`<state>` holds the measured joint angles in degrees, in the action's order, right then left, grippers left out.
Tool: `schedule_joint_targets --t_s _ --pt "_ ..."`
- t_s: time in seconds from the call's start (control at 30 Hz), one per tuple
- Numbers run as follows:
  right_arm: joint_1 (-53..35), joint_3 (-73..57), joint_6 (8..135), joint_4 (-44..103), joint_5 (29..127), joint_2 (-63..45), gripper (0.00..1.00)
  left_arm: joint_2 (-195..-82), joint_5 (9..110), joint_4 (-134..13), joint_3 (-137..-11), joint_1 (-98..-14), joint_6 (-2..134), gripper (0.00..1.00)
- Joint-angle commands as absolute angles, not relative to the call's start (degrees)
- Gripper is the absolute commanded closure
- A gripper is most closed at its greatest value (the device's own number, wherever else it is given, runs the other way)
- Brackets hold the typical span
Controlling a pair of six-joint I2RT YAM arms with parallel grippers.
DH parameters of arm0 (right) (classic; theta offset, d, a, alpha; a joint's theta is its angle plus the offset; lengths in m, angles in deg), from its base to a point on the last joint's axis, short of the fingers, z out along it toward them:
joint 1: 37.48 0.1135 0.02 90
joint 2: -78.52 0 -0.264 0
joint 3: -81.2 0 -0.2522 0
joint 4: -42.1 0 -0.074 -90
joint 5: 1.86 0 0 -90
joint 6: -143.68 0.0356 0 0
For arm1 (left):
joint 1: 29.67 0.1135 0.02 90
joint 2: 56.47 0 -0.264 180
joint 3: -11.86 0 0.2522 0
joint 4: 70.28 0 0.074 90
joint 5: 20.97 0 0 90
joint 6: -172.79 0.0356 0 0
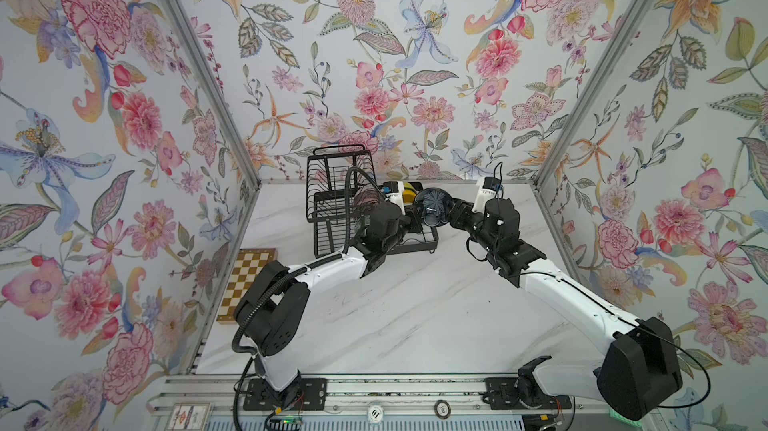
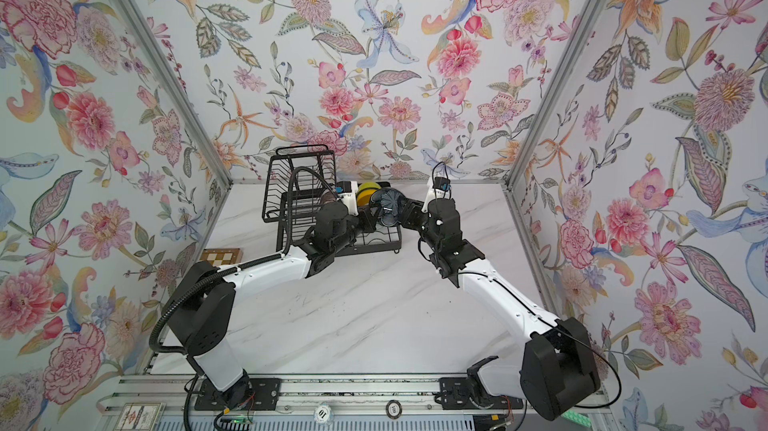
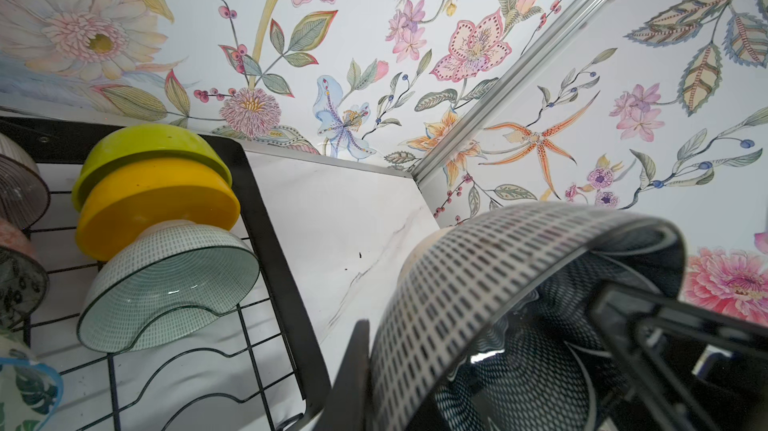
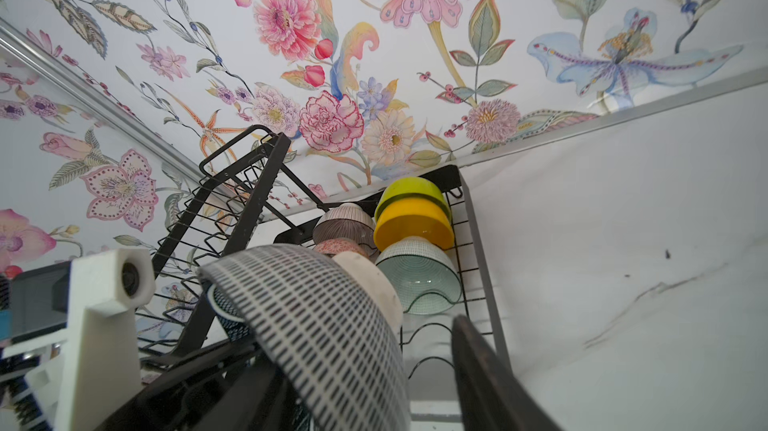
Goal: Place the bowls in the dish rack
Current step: 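Hold the patterned bowl above the rack with the left gripper while the right gripper withdraws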
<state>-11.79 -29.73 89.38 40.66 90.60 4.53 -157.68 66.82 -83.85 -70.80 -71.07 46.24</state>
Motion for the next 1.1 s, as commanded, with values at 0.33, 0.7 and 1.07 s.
schedule_joint_targets --t_s 0.33,0.7,1.07 --pt "-28.43 -28.81 126.21 32.68 86.52 11.84 0.01 -165.48 76.63 -87.94 -84.63 -73.89 65.02 1.00" --pt "-28.11 -35.35 163.66 52.38 80.42 5.90 0.01 -174.51 82.12 -92.90 -90.89 -76.95 80.00 1.00" --pt "-21.09 -32.55 167.66 53.86 88.41 3.87 0.05 -177.74 87.46 -99.36 -89.02 -78.58 85.05 1.00"
